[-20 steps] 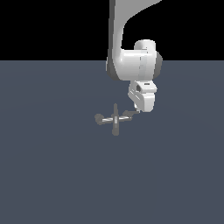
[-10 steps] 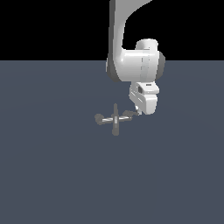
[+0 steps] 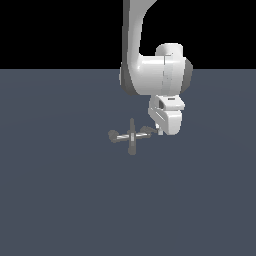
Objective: Turn on the faucet by rotating a designated handle.
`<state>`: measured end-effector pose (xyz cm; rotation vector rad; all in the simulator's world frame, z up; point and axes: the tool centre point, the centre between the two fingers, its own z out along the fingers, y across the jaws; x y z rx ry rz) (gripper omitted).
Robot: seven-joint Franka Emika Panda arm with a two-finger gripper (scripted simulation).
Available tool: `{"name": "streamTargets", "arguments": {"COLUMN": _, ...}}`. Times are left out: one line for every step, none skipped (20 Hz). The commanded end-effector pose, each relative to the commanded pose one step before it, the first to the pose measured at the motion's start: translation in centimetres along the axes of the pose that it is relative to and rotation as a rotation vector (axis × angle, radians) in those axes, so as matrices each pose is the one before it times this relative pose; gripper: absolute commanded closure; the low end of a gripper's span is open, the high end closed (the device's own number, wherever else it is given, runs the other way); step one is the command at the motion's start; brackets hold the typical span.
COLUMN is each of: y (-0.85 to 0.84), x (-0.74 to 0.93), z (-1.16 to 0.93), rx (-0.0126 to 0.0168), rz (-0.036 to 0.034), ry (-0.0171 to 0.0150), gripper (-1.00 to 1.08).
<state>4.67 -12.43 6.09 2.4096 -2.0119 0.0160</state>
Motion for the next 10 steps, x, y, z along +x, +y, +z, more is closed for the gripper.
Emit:
{"name": "streamTargets", "arguments": {"y": 0.065, "x": -1.785, "z": -0.004, "rx": -0.00331, "rz": -0.01998, "ry": -0.00908, "gripper": 1.08}}
{"name": "streamTargets", "arguments": {"y": 0.081, "x": 1.366, "z": 0.138, "rx": 0.00113, "rz": 0.01636, "ry": 0.00659, "gripper": 1.08}}
{"name": "streamTargets", "arguments": {"y": -0.035, "x": -0.643, "z": -0.021, "rx": -0.0003, "rz": -0.00199, "ry": -0.00085, "gripper": 1.08}}
{"name": "streamTargets", "arguments": {"y": -0.038, "x": -0.653, "z": -0.02, "rx": -0.00032, "rz": -0.00209, "ry": -0.00089, "gripper": 1.08}}
{"name": "streamTargets", "arguments": {"y": -0.038, "x": -0.658, "z": -0.021, "rx": -0.00032, "rz": -0.00208, "ry": -0.00089, "gripper": 1.08}}
{"name": "streamTargets", "arguments": {"y": -0.039, "x": -0.664, "z": -0.021, "rx": -0.00031, "rz": -0.00208, "ry": -0.0009, "gripper": 1.08}}
{"name": "streamTargets", "arguments": {"y": -0.04, "x": -0.669, "z": -0.022, "rx": -0.00031, "rz": -0.00208, "ry": -0.0009, "gripper": 1.08}}
{"name": "streamTargets", "arguments": {"y": -0.041, "x": -0.674, "z": -0.022, "rx": -0.00031, "rz": -0.00208, "ry": -0.0009, "gripper": 1.08}}
{"name": "streamTargets", "arguments": {"y": -0.043, "x": -0.68, "z": -0.023, "rx": -0.0003, "rz": -0.00208, "ry": -0.00091, "gripper": 1.08}}
{"name": "streamTargets", "arguments": {"y": 0.0, "x": 0.0, "z": 0.0, "rx": 0.0, "rz": 0.0, "ry": 0.0, "gripper": 1.08}}
